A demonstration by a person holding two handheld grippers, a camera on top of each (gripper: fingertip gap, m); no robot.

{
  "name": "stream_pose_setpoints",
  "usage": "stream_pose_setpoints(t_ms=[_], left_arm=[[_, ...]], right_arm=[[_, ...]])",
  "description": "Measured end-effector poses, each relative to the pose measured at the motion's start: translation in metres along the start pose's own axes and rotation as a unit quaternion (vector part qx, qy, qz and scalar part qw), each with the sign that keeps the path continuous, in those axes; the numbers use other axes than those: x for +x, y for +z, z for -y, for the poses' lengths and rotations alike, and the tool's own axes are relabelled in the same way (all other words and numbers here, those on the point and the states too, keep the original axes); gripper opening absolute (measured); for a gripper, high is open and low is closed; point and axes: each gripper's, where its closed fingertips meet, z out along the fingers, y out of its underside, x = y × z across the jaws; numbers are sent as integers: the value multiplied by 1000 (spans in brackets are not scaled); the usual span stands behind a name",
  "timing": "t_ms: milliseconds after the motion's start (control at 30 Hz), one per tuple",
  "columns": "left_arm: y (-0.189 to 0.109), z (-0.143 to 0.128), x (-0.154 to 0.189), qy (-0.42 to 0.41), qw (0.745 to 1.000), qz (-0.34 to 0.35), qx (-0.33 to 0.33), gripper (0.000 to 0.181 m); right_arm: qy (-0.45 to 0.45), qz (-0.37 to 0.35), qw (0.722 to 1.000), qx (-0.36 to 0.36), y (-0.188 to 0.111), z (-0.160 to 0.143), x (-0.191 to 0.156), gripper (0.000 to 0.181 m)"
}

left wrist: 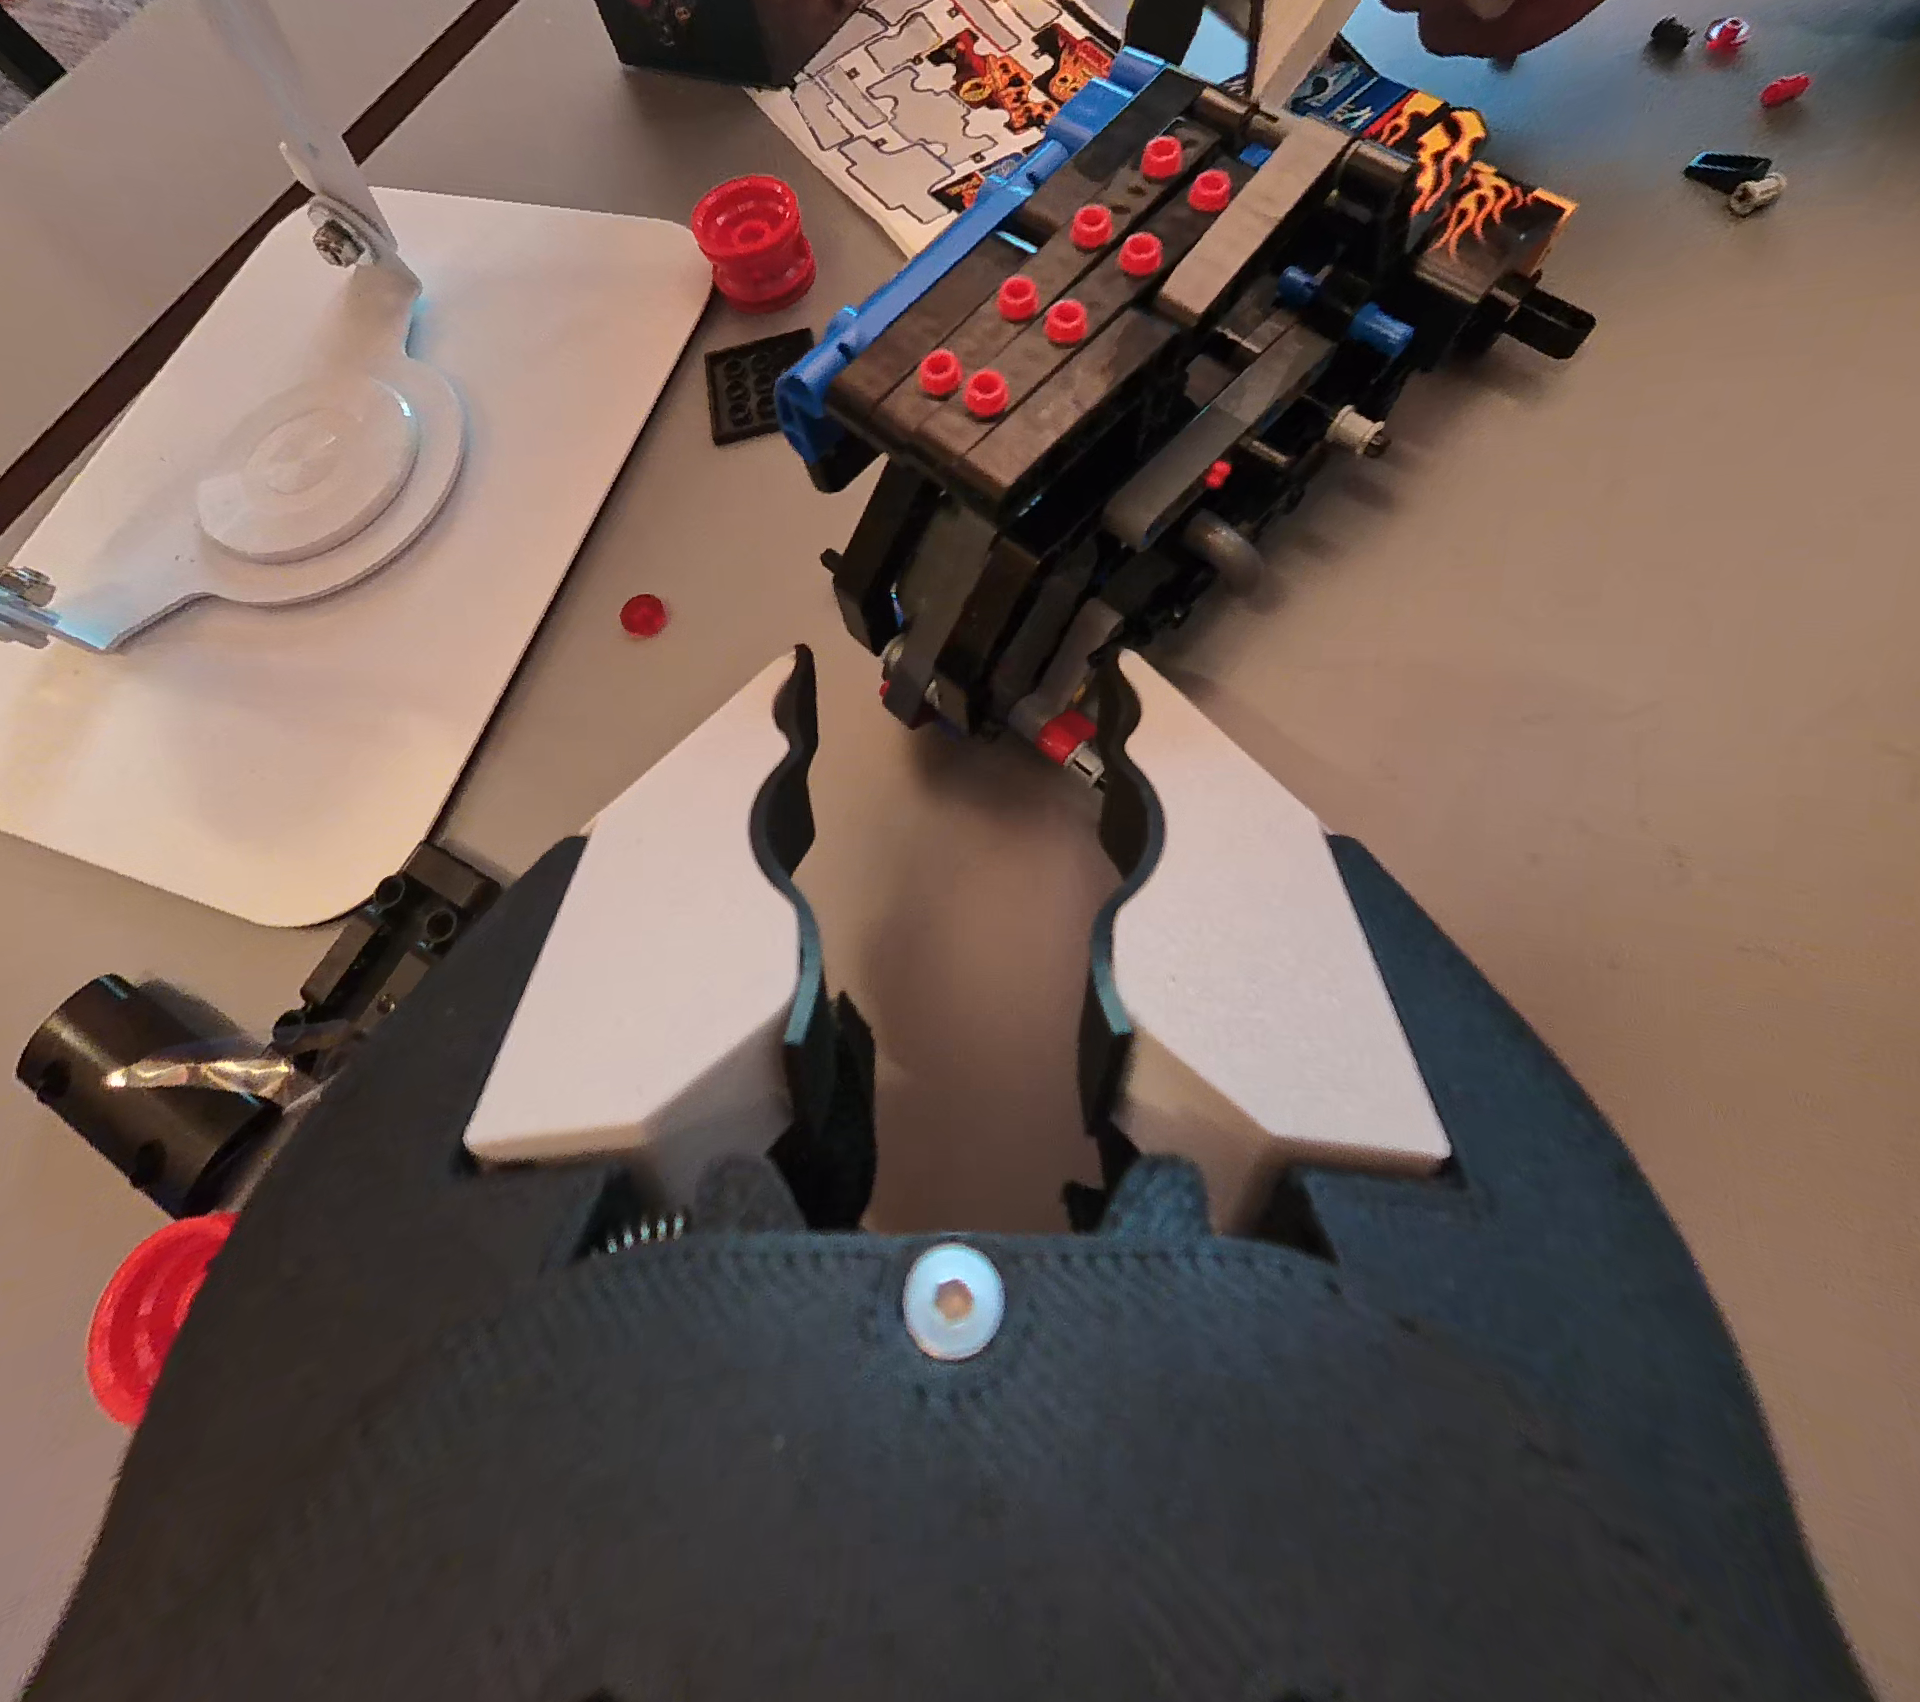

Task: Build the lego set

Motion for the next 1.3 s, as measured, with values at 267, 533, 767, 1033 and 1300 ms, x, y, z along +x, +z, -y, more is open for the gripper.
stream_pose_setpoints(t_ms=[267, 533, 767, 1033, 1300], left_arm=[[0, 1, 0, 4, 1000, 5, 3, 52], [0, 1, -1, 2, 1000, 5, 9, 52], [1, 6, 4, 19, 1000, -1, 24, 40], [1, 9, 9, 34, 999, -9, 31, 40], [-5, 21, -2, 26, 997, 19, 67, 41]], right_arm=[[-18, -13, 1000, 5, -1, 3, 0, 26], [-36, -30, 999, 1, 0, 3, 2, 27], [-40, -28, 999, -5, 0, 1, 0, 24], [-42, -30, 999, -6, 2, 0, 1, 26], [-50, -44, 998, -8, 1, 1, 3, 29]])
